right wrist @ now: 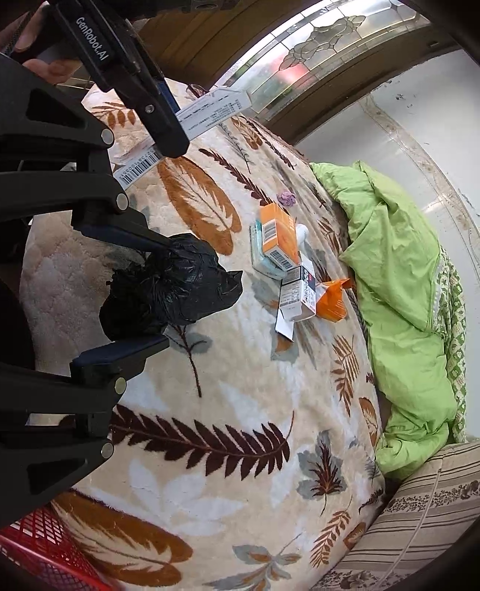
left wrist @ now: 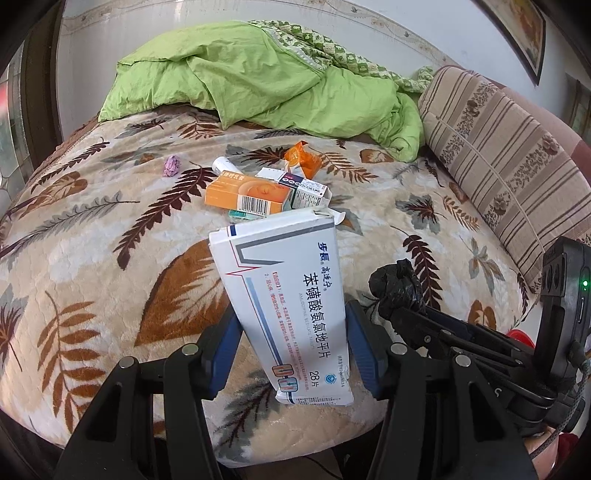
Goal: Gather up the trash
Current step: 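Lift the medicine box and black bag off the bed with both tools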
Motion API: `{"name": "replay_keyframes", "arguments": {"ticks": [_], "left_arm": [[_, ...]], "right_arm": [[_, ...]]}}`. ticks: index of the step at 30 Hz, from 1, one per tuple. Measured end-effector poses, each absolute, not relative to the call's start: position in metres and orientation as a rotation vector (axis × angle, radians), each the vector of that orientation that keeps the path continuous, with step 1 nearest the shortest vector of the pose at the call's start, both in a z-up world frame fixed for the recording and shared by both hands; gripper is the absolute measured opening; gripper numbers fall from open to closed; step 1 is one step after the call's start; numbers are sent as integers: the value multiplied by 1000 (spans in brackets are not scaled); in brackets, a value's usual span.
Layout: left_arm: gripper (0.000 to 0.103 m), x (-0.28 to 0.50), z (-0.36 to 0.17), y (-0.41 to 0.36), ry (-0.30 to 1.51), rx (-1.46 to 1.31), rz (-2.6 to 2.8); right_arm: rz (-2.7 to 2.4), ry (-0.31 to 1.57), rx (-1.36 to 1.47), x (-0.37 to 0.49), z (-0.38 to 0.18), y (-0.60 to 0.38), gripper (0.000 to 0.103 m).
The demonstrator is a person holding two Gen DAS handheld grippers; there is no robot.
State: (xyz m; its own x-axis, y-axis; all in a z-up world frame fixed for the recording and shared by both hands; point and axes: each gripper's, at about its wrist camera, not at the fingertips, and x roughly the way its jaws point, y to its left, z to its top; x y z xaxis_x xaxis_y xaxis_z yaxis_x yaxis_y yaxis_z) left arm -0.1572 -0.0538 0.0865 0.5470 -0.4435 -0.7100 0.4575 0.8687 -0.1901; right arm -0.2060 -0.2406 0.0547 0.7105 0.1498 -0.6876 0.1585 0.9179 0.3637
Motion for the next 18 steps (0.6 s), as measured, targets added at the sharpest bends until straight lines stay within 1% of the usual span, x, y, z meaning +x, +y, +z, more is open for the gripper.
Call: {"name": "replay_keyframes", "arguments": {"ticks": [13,18], "left_arm": [[55,-163,89,-55,831,25,-542],[55,-167,91,-59,832,36,-550]], "right_arm": [[-24,773,416,-211,59,-242,49],[-27,777,454,-214,61,-249,49]]}}
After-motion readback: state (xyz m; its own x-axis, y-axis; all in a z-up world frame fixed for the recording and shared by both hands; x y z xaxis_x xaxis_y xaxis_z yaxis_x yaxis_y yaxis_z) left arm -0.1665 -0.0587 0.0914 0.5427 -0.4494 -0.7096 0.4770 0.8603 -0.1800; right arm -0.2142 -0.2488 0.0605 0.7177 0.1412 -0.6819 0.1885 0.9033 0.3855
